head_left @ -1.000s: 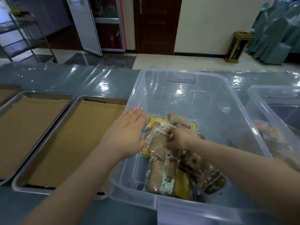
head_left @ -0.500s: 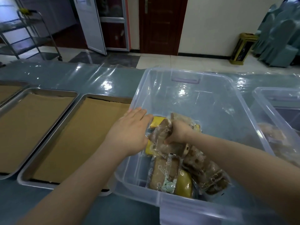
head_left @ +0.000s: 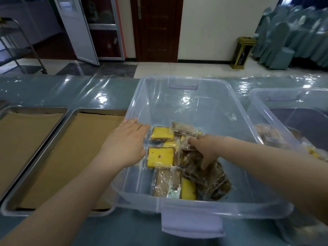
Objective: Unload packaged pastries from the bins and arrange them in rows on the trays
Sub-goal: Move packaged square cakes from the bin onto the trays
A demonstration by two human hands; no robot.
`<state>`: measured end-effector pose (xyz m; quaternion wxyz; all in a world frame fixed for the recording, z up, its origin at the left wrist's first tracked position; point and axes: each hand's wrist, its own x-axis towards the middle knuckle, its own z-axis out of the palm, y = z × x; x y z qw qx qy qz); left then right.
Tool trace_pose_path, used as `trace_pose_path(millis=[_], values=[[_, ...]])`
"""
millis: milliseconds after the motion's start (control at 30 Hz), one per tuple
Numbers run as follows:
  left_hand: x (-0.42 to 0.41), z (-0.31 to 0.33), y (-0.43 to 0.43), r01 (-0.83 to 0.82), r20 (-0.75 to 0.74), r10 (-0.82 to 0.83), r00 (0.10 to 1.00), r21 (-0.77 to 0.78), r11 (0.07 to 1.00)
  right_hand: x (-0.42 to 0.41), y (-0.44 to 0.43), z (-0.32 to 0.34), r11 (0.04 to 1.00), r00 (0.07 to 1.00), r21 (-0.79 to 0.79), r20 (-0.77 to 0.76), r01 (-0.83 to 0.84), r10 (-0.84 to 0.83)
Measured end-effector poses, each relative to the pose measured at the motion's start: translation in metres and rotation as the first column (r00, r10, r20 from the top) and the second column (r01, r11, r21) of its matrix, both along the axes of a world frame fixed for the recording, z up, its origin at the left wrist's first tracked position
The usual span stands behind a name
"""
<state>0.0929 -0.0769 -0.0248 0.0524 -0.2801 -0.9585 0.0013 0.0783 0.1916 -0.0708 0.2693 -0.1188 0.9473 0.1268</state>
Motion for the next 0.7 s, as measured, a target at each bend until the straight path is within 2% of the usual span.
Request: trace_pose_path(millis=[133,233,333,433,533,700], values=[[-0.001,-0.003,-0.002,-0.007,-0.006,0.007,1.0,0.004,1.0,0.025,-0.002,-0.026,0.977,0.991,0.208,0.134,-0.05,0.022],[-0.001,-0.005,-0.001,-0.006,-0.013,0.007,1.0,0.014,1.0,0.032,-0.009,-0.036,0.967,0.993,0.245,0.117,-0.062,0.033],[-0.003,-0.004,0.0,-0.004,-0.042,0.005,0.999,0.026,1.0,0.028,-0.012,-0.034,0.958,0.99,0.253,0.082,-0.132,0.115],[-0.002,-0.007,-0.001,0.0,-0.055,0.002,0.998,0.025,1.0,0.02,-0.01,-0.034,0.963,0.988,0.219,0.054,-0.155,0.147],[-0.001,-0.006,0.0,0.009,-0.052,-0.009,0.999,-0.006,1.0,0.014,-0.008,-0.026,0.982,0.989,0.121,0.006,-0.145,0.145],[0.0,-0.005,0.001,-0.015,-0.009,0.015,1.0,-0.048,0.999,-0.003,-0.006,-0.005,0.999,0.994,-0.002,-0.1,-0.051,0.051]])
